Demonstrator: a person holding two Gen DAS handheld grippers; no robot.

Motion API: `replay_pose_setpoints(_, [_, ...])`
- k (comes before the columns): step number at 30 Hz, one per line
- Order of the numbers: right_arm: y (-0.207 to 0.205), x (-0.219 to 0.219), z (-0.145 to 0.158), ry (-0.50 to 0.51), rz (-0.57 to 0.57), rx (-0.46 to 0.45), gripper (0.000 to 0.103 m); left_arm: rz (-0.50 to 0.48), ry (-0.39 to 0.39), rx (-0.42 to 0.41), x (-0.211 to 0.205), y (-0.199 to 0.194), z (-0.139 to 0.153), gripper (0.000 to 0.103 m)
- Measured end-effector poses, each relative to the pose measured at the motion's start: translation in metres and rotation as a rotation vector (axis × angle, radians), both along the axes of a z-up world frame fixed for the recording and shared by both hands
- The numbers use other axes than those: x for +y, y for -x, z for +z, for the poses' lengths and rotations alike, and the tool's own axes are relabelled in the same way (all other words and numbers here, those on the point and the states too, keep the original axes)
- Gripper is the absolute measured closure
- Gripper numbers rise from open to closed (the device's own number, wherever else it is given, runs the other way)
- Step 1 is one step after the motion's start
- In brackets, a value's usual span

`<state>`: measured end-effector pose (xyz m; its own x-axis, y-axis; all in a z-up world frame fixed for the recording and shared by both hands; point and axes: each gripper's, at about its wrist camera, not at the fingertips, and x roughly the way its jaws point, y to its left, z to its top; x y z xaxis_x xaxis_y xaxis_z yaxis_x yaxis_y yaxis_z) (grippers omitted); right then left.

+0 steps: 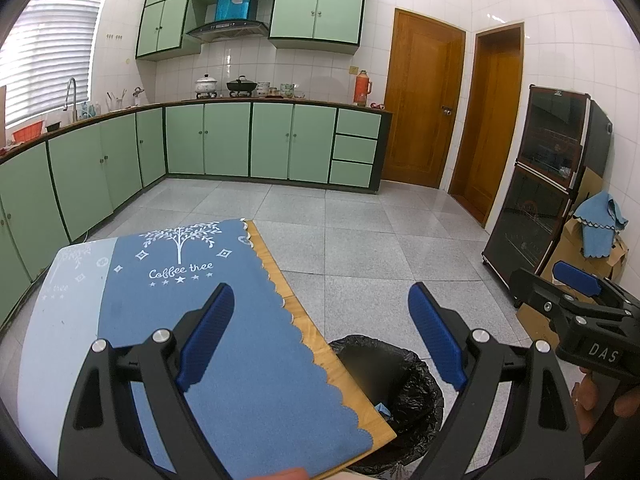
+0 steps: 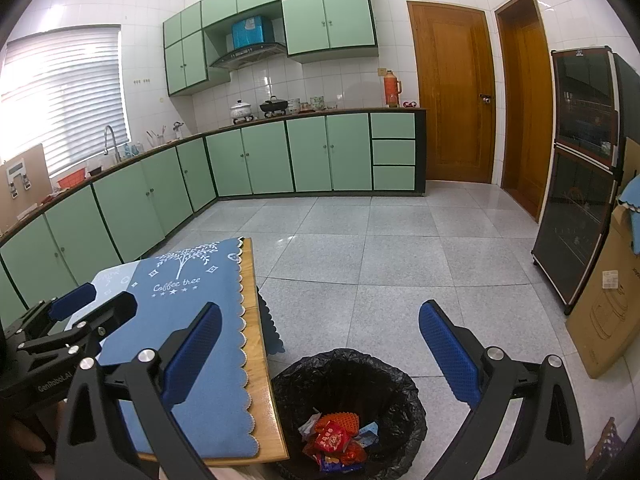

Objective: Collect trash

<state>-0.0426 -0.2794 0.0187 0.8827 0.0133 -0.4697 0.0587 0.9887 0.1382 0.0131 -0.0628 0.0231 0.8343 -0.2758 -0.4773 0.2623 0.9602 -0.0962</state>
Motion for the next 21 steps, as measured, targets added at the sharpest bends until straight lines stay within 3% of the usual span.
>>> replay_pose_setpoints(21, [-0.0015,-0.0002,-0.0010,0.000,0.001,0.003,0.006,0.003,0.002,0.008,-0.0023,0.0019,-0.0047,0.017])
